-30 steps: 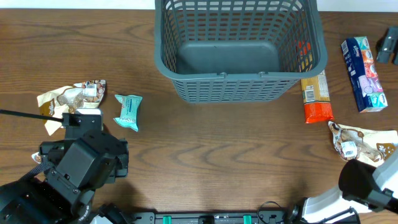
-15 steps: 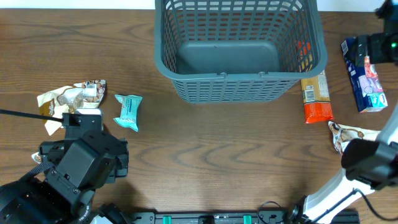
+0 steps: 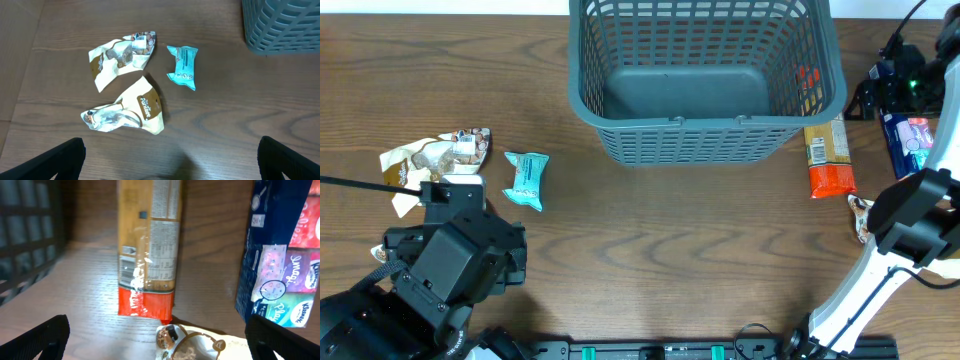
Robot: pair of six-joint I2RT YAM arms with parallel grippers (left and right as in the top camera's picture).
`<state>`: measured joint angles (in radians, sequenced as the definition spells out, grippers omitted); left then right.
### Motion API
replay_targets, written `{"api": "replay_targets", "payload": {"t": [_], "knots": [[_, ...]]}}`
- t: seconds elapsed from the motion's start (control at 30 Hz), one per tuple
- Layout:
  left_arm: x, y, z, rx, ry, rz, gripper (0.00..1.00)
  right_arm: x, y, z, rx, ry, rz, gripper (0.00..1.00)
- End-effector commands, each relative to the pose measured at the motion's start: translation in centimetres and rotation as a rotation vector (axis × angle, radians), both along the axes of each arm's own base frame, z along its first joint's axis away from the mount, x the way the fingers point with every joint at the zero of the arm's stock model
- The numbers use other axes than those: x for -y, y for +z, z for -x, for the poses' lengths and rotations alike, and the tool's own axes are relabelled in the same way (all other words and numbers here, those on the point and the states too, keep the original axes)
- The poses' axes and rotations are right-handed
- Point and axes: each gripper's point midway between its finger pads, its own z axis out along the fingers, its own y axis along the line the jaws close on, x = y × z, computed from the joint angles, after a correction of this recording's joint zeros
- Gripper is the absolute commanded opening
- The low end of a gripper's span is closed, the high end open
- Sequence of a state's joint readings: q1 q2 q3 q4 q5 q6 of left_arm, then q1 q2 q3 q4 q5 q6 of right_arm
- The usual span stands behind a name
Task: Pack container
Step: 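Lower the right gripper onto the spaghetti package and grasp it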
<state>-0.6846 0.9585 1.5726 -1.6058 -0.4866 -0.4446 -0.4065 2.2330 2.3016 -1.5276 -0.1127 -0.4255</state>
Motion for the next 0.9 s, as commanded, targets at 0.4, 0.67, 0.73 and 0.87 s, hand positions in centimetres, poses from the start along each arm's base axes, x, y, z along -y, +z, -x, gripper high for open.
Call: {"api": "replay_targets", "payload": {"t": [0.4,0.67,0.73,0.87], "knots": [[-0.4,0.4,0.0,0.016,0.010,-0.013,0.99,0.2,-4.6,-0.8,-0.092,-0.078,0.000,0.99],[-0.4,0.4,0.0,0.016,0.010,-0.013,0.99,-1.4,-5.6,-2.1,-0.081,-0.045,-0.025,0.99],[-0.4,0.4,0.0,0.016,0.010,-0.013,0.99,-1.7,-5.6,-2.3,-0.074,-0.038,-0.022,0.99],[-0.4,0.4,0.0,0.016,0.010,-0.013,0.98,-1.7,-5.8,-2.8,-0.059,-0.036,-0.020,0.99]]}}
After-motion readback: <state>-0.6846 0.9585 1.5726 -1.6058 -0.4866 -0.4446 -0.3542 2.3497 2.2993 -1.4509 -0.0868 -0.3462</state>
